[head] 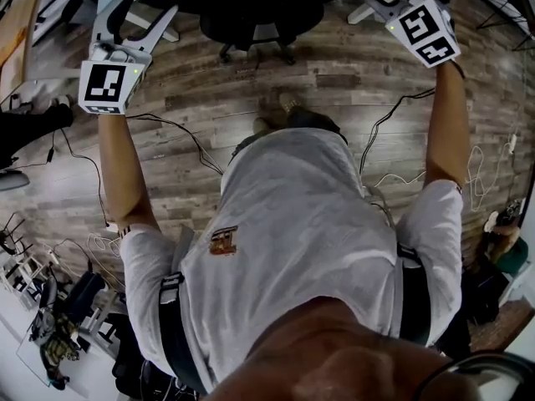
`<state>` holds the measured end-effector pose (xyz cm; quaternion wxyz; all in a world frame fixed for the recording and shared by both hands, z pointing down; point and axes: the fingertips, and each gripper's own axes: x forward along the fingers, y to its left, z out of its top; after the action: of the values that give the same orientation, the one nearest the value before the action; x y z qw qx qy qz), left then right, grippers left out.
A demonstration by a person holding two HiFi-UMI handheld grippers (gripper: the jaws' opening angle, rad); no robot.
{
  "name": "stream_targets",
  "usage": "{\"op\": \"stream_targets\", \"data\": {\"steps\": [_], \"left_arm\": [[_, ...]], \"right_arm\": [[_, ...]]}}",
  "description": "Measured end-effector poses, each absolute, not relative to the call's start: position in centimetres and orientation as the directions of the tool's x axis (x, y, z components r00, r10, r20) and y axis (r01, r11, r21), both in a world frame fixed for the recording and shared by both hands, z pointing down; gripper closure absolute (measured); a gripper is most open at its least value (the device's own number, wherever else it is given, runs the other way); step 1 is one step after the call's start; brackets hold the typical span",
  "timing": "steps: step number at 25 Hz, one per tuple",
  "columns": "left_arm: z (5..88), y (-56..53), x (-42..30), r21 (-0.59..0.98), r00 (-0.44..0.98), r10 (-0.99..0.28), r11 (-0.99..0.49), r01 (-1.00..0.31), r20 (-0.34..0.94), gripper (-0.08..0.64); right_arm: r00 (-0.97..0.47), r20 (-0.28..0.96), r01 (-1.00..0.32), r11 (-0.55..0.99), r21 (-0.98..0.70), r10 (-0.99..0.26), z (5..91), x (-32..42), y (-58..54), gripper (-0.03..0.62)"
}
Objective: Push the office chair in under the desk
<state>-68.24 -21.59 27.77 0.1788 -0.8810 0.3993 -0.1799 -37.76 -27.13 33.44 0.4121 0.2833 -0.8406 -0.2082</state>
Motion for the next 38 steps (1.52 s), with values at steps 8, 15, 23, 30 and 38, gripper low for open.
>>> {"op": "stream_targets", "data": {"steps": [8,15,23,30,38], "left_arm": [[23.2,-16.7,-62.9,-0.184,0.724,-0.685,-0.703,-0.687,-0.08,0.292],[23.9,-14.6,-58.4,-0.09,0.765,-0.626,-0.762,-0.641,-0.15,0.4],[24.6,-13.9,-56.1,-0.021,0.747,-0.631,-0.761,-0.649,-0.207,0.528],[25.3,-13.6,-54.9,0.023,0.737,-0.645,-0.755,-0.655,-0.204,0.541],[25.5,-12.8,-54.4,-0.001,0.747,-0.636,-0.761,-0.648,-0.195,0.541]], "right_arm": [[-0.812,0.191,-0.462,0.808,0.365,-0.551,25.8,-43.9,-19.5,0.435],[-0.873,-0.004,-0.48,0.859,0.175,-0.487,25.3,-47.9,-15.5,0.525],[-0.9,-0.093,-0.432,0.901,0.04,-0.427,26.7,-51.5,-13.8,0.552],[-0.896,-0.13,-0.432,0.902,0.024,-0.425,27.3,-51.7,-13.0,0.558],[-0.9,-0.124,-0.423,0.906,0.021,-0.417,27.5,-52.2,-12.3,0.558]]}}
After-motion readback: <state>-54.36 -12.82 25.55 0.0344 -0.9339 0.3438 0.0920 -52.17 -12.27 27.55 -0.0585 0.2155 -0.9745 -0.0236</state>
